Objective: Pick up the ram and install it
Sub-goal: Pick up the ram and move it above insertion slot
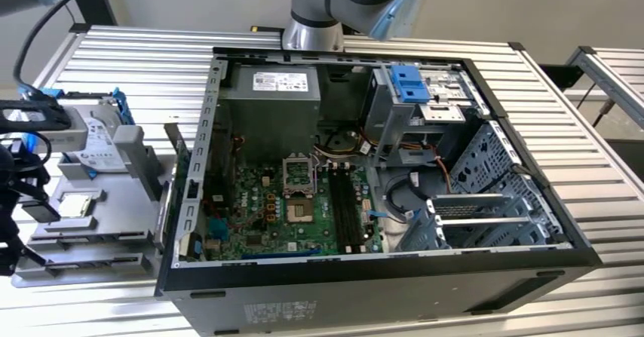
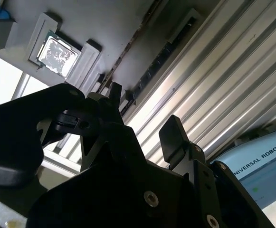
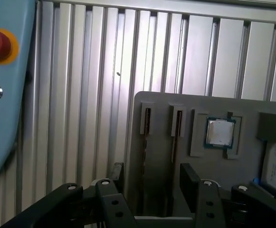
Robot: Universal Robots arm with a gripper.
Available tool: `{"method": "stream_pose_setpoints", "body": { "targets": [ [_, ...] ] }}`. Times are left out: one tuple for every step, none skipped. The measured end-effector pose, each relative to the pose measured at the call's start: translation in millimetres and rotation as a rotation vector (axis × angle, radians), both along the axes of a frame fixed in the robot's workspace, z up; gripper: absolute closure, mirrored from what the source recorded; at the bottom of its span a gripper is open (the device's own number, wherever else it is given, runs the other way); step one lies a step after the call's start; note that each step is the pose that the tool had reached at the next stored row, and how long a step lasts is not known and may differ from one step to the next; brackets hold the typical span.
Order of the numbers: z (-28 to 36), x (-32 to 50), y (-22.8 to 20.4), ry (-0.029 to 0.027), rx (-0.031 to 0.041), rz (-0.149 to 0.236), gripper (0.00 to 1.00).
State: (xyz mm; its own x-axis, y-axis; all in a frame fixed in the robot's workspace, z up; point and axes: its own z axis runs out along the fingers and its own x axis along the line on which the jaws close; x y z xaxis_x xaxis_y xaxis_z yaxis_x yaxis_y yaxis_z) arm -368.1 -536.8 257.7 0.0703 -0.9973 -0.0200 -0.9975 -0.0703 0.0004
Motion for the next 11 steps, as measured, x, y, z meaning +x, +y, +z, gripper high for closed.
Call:
{"method": "stream_pose_setpoints", "body": {
  "targets": [
    [-1.4, 0.0, -0.3, 0.0, -0.0003, 0.0, 0.0],
    [-2.7, 0.0, -0.6, 0.0, -0.0004, 0.0, 0.0],
    [-4.0, 0.0, -1.1, 0.0001, -0.0006, 0.0, 0.0],
    [-5.3, 0.1, -1.7, 0.0, -0.0005, 0.0, 0.0],
    [-6.5, 0.1, -2.3, 0.0, -0.0005, 0.0, 0.0],
    [-7.7, 0.0, -3.0, 0.0, -0.0006, 0.0, 0.0],
    [-8.9, 0.0, -3.7, 0.0, -0.0006, 0.0, 0.0],
    [-10.1, 0.0, -4.5, -0.0001, -0.0005, 0.0, 0.0],
    [-11.4, 0.1, -5.4, 0.0, -0.0006, 0.0, 0.0],
    [-12.6, 0.0, -6.2, 0.0, -0.0006, 0.0, 0.0],
    [-13.7, 0.0, -7.1, 0.0, -0.0006, -0.002, 0.0]
  ]
}}
